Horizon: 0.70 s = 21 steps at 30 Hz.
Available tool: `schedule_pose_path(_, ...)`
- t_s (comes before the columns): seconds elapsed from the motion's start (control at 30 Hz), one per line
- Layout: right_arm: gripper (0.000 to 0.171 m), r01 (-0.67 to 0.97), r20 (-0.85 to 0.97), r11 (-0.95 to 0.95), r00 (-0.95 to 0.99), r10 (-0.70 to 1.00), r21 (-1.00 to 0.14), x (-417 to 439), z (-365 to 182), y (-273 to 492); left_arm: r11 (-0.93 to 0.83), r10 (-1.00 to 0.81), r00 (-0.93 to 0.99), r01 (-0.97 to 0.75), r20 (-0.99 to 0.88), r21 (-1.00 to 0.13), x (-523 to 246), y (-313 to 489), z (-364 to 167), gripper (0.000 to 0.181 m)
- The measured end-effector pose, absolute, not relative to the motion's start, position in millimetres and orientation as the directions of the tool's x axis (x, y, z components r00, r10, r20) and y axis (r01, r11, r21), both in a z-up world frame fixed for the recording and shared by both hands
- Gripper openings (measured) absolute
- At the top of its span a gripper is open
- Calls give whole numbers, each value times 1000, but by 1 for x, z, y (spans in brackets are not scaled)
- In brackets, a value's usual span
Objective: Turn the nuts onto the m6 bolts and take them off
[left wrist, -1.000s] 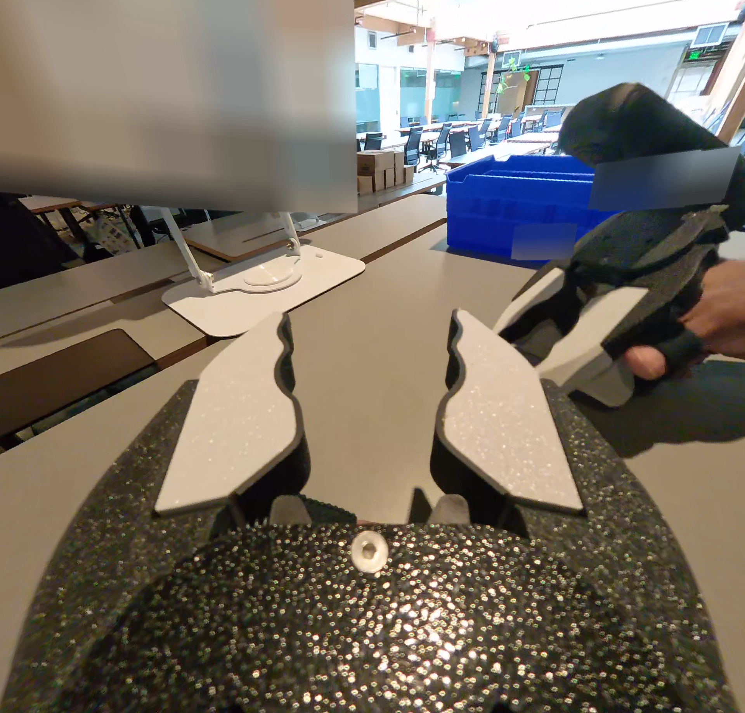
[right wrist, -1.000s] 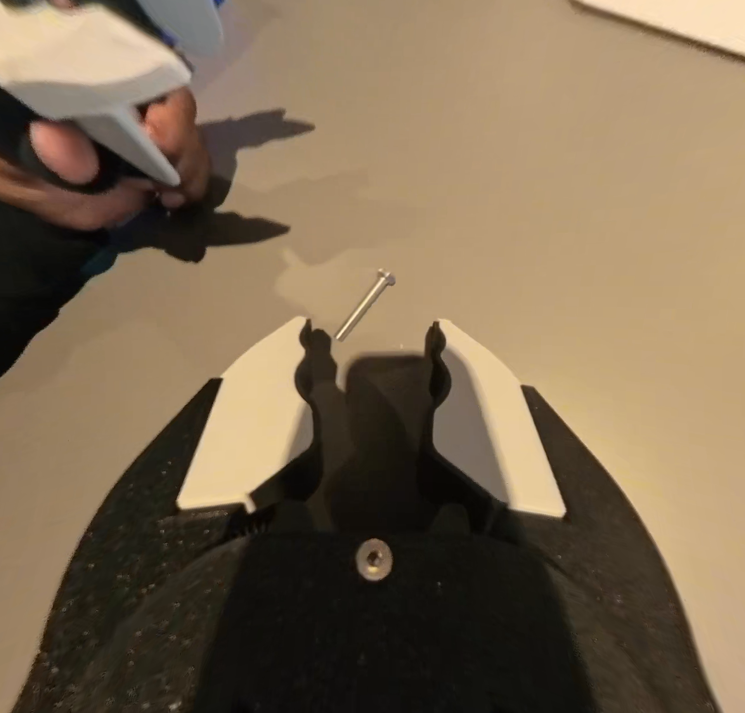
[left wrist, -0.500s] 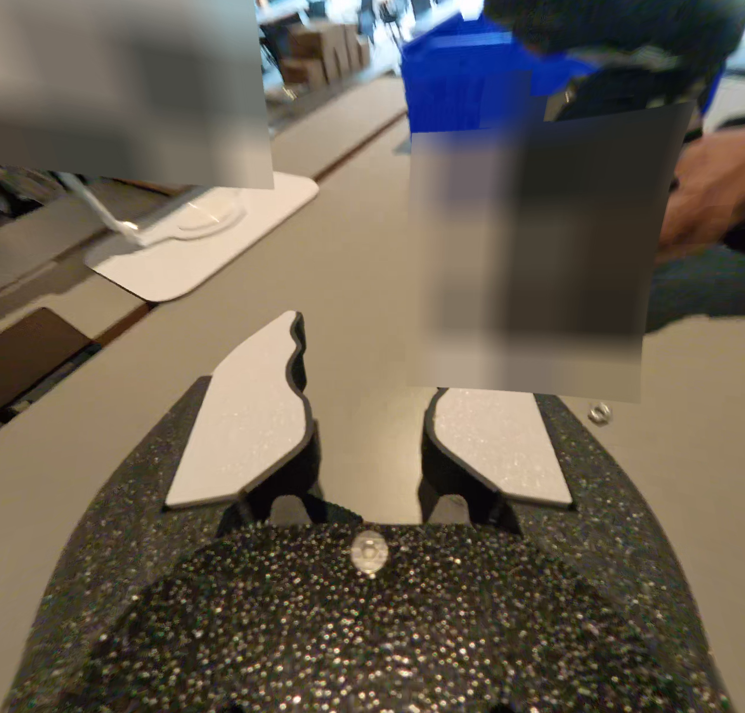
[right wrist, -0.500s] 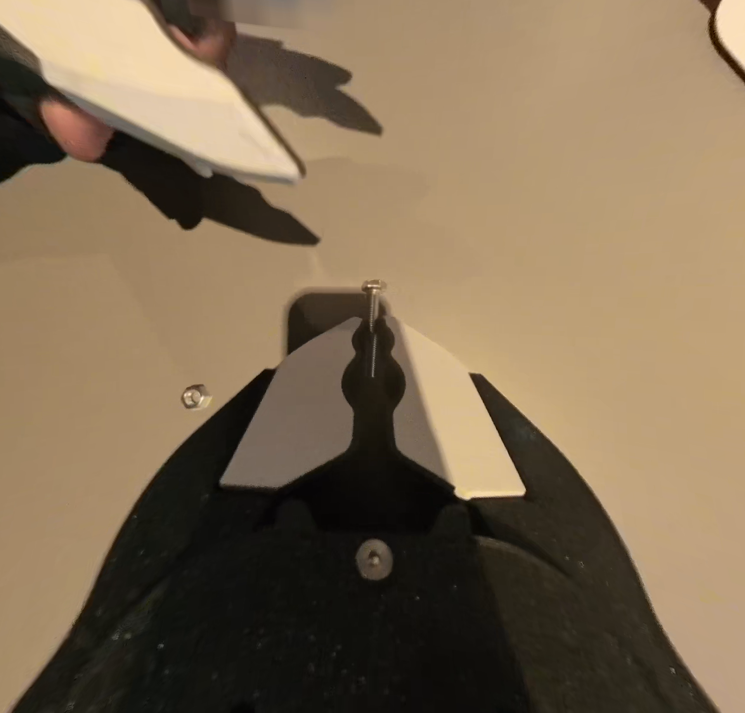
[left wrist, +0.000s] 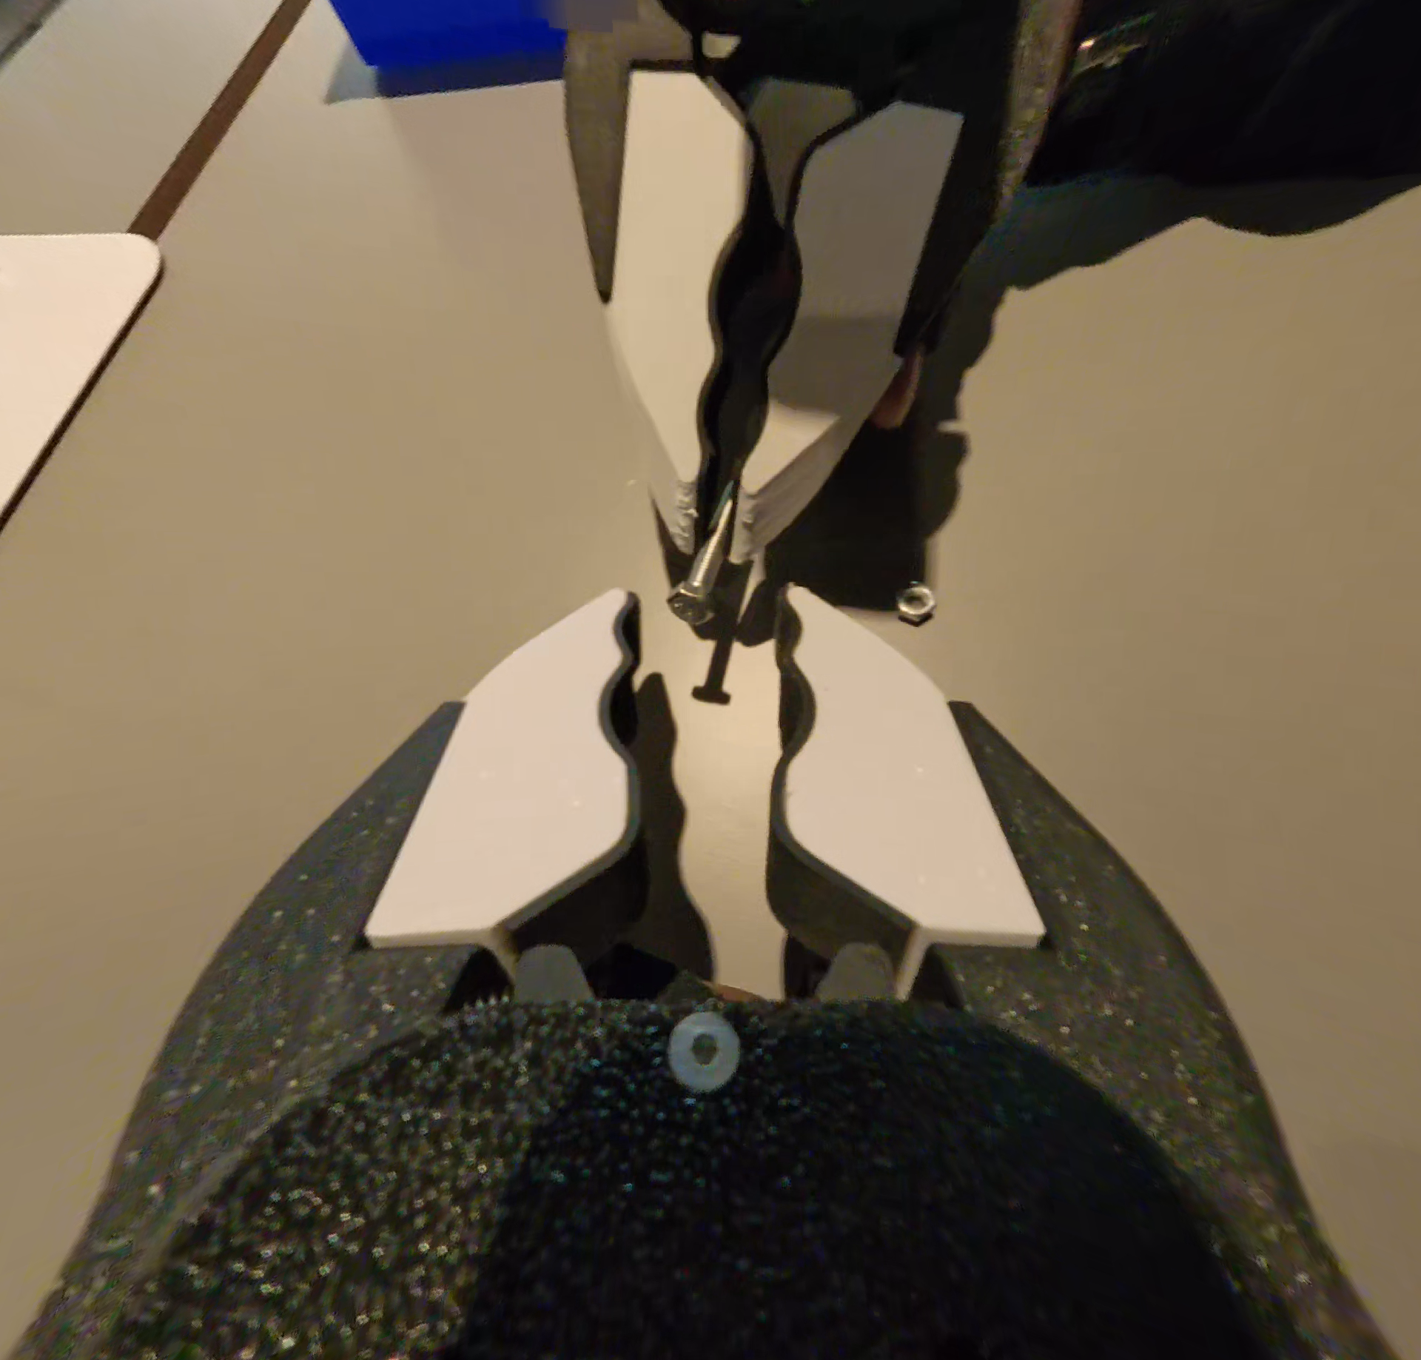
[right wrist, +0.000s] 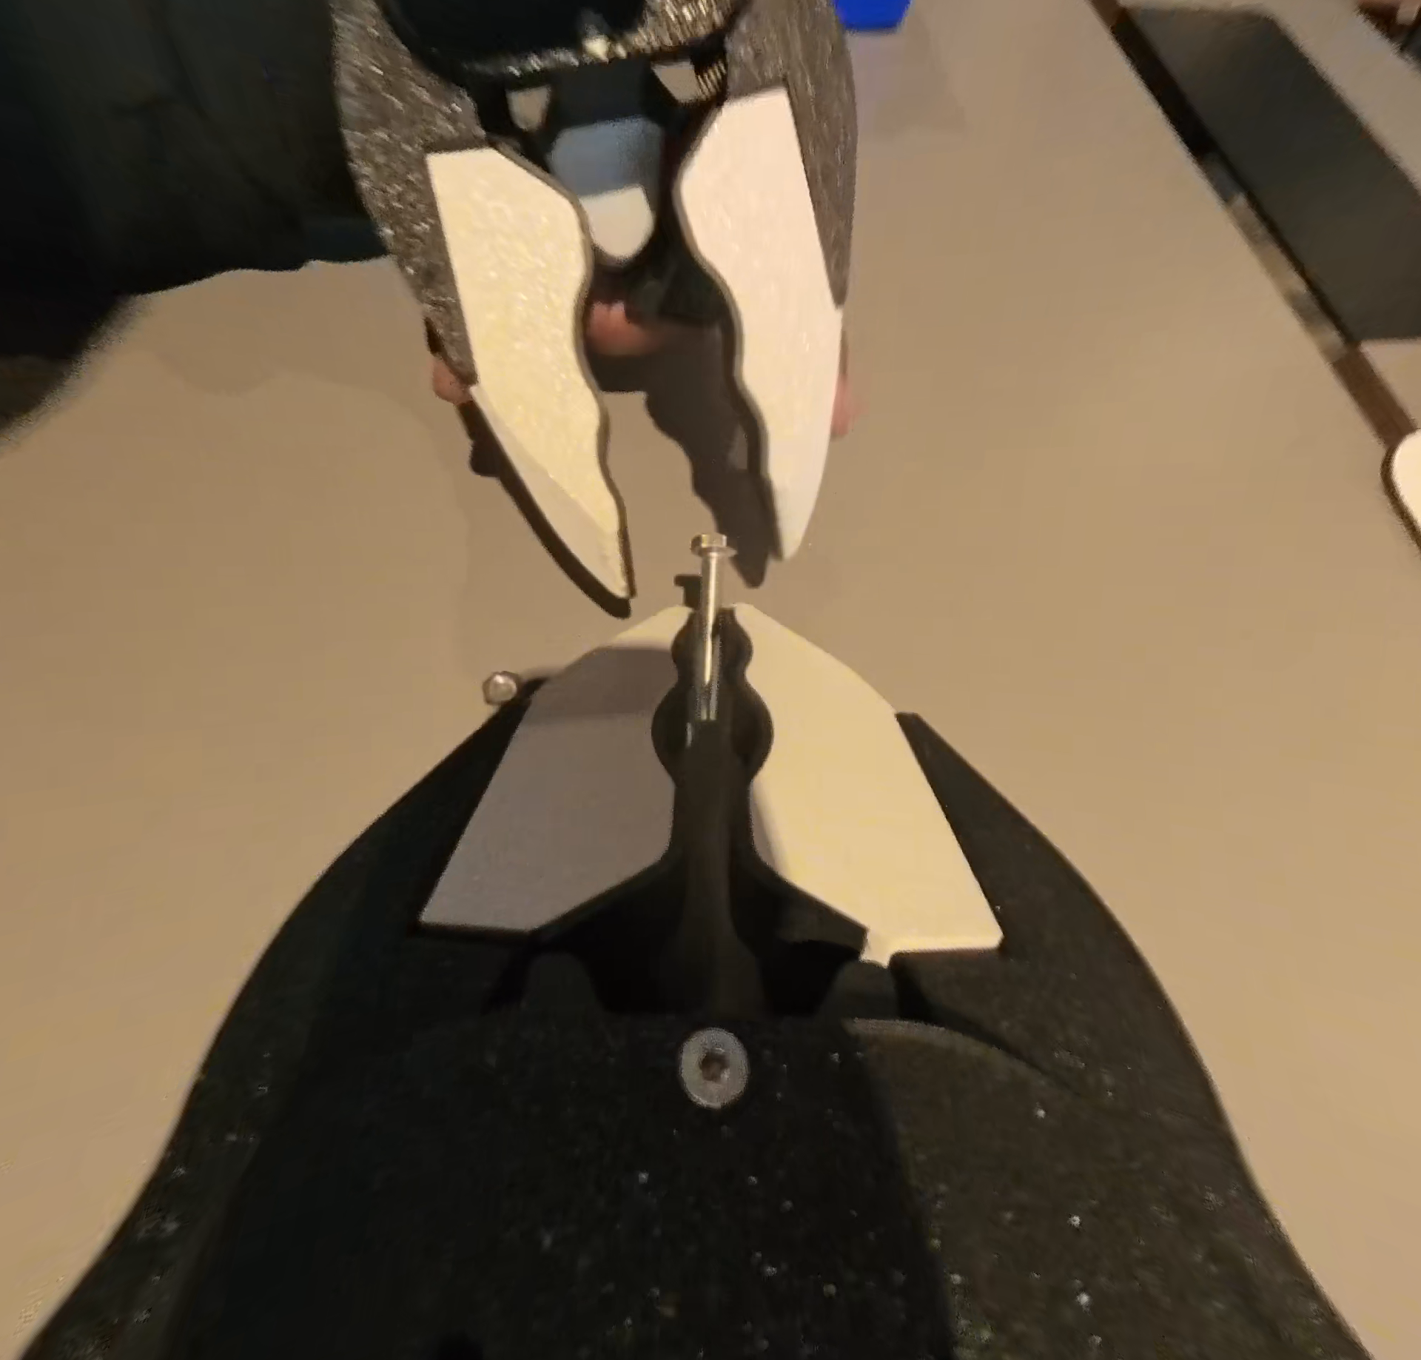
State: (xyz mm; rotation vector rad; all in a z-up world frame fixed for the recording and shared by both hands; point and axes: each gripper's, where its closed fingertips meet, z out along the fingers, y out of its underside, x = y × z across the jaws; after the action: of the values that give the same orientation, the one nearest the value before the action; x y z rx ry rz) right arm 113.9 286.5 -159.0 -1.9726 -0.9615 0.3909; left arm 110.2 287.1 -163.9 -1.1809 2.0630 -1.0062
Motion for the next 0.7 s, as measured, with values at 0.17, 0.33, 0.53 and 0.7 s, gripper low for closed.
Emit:
schedule_pose_path(0.17,5,494,121,-248,600,791,-833,108,-156,281,341,-864,-495,-445,-90,-828,107,282,-162,15)
schedule_pose_path(0.33,5,511,147,-214,575,805,-832,105,-155,278,359,-853,-512,-437,-100,-825,107,279,-162,11)
schedule_pose_path(0.53,6,470,146,-203,605,783,-859,109,-149,280,348,-871,-473,-401,-134,-847,113,284,-156,10)
schedule_pose_path(0.7,44,414,109,-210,625,773,-886,126,-142,277,304,-926,-327,-353,-188,-885,122,306,-142,10)
